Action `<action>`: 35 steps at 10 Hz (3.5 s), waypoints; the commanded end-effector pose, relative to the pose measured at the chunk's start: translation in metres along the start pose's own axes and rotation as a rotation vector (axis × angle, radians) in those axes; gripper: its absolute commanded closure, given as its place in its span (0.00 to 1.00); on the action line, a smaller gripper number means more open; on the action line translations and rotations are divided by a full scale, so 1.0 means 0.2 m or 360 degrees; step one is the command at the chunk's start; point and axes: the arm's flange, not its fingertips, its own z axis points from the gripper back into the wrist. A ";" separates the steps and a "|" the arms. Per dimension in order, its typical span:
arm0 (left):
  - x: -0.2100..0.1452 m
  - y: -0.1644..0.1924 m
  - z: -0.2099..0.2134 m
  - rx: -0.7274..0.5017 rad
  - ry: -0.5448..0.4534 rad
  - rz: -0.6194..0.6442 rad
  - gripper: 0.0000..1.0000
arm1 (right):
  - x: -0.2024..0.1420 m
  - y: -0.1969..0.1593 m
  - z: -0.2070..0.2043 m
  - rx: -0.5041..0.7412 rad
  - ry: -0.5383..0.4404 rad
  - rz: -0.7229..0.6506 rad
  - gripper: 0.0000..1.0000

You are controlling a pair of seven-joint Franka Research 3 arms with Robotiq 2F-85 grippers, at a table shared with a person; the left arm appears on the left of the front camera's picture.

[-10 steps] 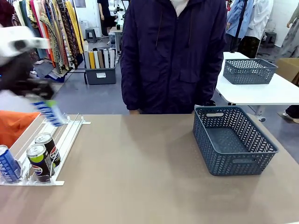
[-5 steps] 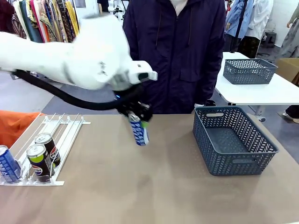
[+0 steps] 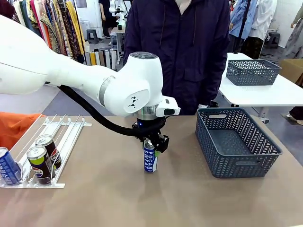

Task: Retrieve and store the cans from the dispenser.
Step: Pick up one can from the Automatic Can Dispenser and place it in the middle of the table, then pick up the last remaining can from one row of the Automatic Can Dispenser and place it in the middle of the table.

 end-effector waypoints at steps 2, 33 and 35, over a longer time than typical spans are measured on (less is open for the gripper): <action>0.02 0.02 0.06 0.0035 0.0025 0.0019 1.00 | 0.01 0.00 -0.01 0.0041 -0.0022 0.0038 0.00; -2.26 1.89 0.90 -0.1315 -0.0983 0.1171 0.00 | 0.01 0.00 -0.01 0.0041 -0.0022 0.0038 0.00; -2.21 1.75 0.88 -0.1024 -0.0499 0.1067 0.00 | 0.01 0.00 -0.01 0.0041 -0.0022 0.0038 0.00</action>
